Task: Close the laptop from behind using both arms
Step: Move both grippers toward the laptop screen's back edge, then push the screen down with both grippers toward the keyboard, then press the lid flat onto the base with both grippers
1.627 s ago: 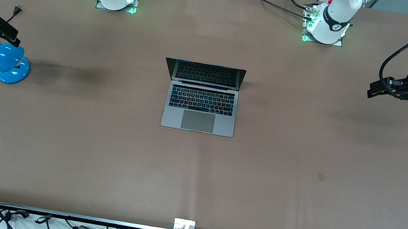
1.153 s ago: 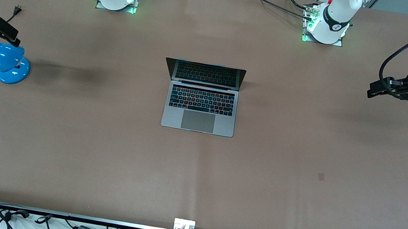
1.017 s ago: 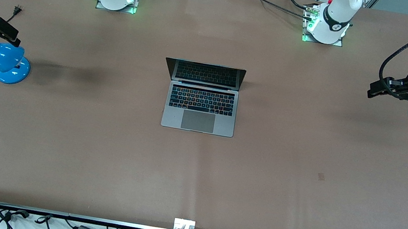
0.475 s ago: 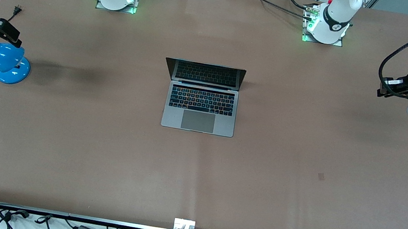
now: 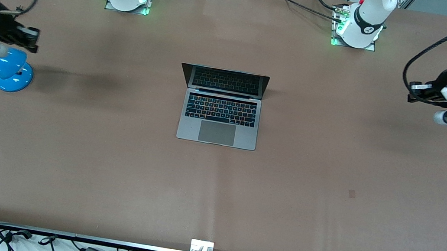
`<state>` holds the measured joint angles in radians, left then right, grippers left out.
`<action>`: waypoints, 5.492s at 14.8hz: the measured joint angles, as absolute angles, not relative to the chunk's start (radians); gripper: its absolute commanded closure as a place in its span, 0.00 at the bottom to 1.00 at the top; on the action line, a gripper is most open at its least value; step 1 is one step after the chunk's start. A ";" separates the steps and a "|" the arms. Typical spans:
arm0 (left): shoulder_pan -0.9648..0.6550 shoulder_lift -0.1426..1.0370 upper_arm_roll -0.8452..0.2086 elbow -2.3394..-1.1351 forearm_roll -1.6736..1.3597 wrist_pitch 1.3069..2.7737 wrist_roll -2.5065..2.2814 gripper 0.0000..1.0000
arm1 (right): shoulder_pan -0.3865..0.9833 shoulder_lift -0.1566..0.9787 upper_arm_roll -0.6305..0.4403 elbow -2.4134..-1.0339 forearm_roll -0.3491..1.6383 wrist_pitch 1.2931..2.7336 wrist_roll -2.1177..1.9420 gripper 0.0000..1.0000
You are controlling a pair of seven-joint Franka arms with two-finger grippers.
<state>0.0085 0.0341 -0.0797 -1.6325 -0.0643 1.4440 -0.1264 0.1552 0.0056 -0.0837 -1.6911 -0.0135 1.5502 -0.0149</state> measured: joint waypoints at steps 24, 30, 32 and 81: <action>-0.007 -0.011 -0.654 -2.277 -0.350 2.157 -0.462 1.00 | 0.731 0.167 -0.085 -2.038 0.356 1.881 0.205 1.00; -0.007 0.109 -0.680 -2.246 -0.350 2.266 -0.476 1.00 | 0.724 0.192 -0.093 -2.017 0.356 1.898 0.205 1.00; -0.007 0.141 -0.680 -2.224 -0.350 2.290 -0.476 1.00 | 0.722 0.204 -0.096 -2.004 0.356 1.898 0.205 1.00; -0.152 0.702 -0.451 -1.807 -0.054 2.485 -0.501 1.00 | 0.620 0.763 -0.105 -1.555 0.332 2.170 0.201 1.00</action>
